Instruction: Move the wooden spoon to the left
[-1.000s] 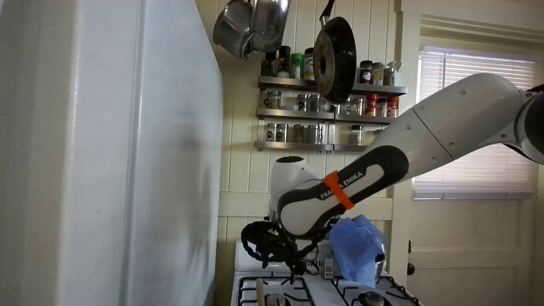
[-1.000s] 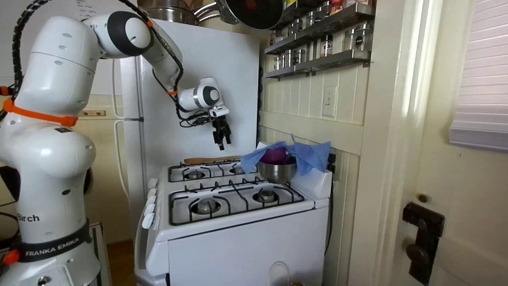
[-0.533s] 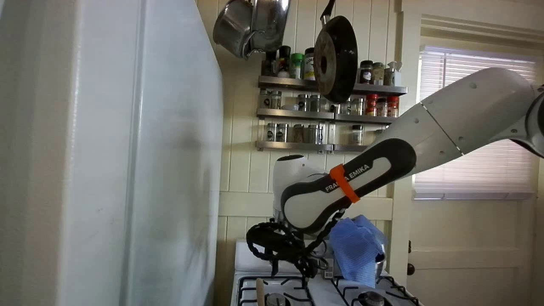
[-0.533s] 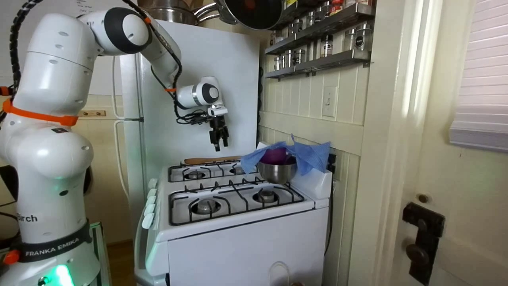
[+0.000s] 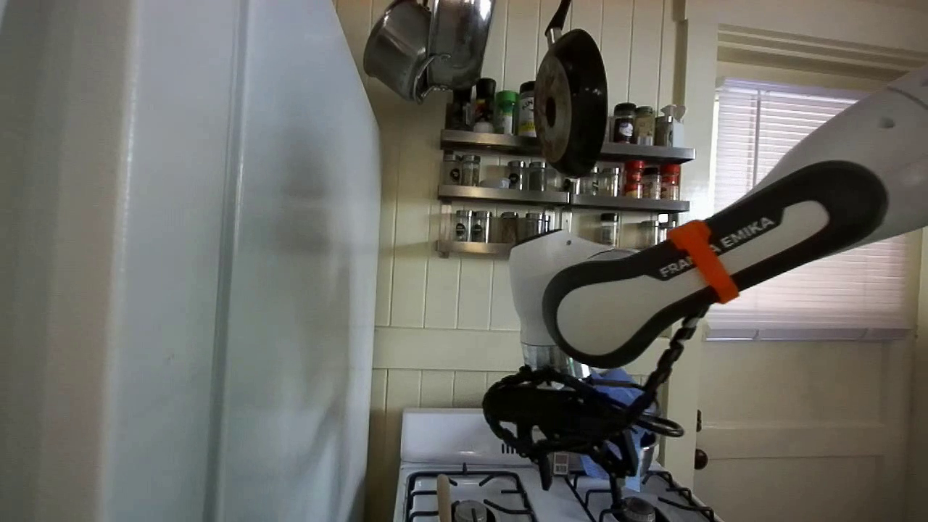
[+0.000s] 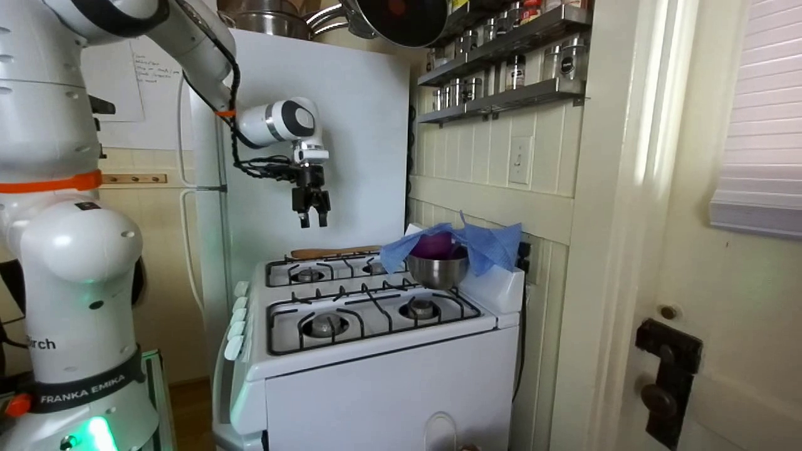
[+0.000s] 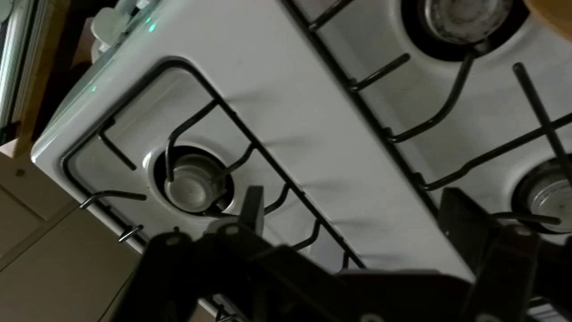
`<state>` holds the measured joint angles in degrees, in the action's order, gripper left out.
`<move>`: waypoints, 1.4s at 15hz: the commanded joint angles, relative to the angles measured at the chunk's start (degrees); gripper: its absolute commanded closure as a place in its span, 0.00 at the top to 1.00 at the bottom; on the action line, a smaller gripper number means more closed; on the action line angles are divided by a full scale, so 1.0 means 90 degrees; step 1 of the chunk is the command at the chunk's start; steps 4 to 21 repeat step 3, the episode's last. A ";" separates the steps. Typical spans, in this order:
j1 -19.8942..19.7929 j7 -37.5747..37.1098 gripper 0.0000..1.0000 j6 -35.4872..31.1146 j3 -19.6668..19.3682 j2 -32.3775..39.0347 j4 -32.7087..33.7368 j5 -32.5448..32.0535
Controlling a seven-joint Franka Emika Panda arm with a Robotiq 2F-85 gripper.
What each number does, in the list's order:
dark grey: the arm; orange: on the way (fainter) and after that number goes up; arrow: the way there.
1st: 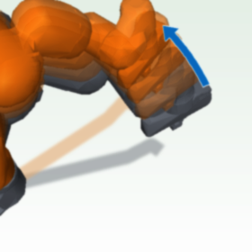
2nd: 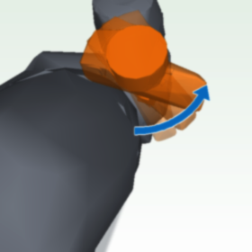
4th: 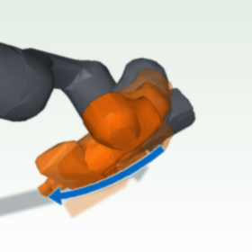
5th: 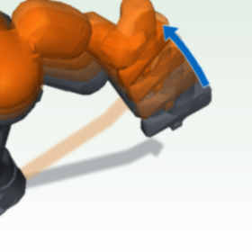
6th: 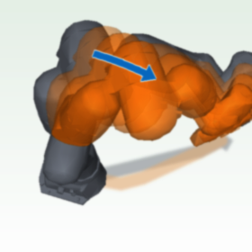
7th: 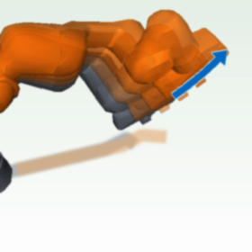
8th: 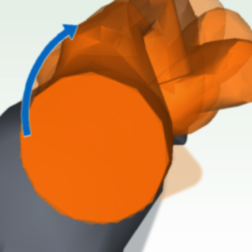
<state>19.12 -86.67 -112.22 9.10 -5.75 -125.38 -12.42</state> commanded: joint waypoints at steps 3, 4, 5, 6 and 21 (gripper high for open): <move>-0.0469 0.0332 1.00 -0.0155 0.0349 -0.0675 -0.0546 0.0105; -0.0469 0.0332 1.00 -0.0155 0.0349 -0.0675 -0.0546 0.0105; -0.0469 0.0332 1.00 -0.0155 0.0349 -0.0675 -0.0546 0.0105; -0.0469 0.0332 1.00 -0.0155 0.0349 -0.0675 -0.0546 0.0105; -0.0469 0.0332 1.00 -0.0155 0.0349 -0.0675 -0.0546 0.0105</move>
